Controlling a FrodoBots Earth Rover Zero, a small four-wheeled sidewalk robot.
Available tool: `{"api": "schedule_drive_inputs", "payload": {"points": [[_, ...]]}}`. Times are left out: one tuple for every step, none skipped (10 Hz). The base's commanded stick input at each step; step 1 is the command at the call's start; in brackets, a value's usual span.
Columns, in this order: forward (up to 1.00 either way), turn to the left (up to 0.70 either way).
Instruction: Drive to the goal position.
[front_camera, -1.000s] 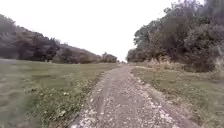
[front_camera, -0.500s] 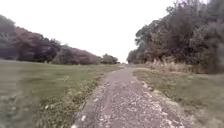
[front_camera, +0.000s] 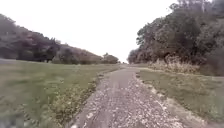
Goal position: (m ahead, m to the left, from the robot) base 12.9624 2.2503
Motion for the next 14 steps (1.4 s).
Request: {"api": "schedule_drive_inputs", "payload": {"points": [[1.00, -0.09], [1.00, -0.31], [1.00, -0.36], [1.00, -0.38], [1.00, -0.40], [1.00, -0.21], [1.00, -0.01], [1.00, -0.15], [1.00, -0.28], [1.00, -0.36], [1.00, -0.39], [1.00, -0.38], [1.00, -0.34], [1.00, -0.18]]}}
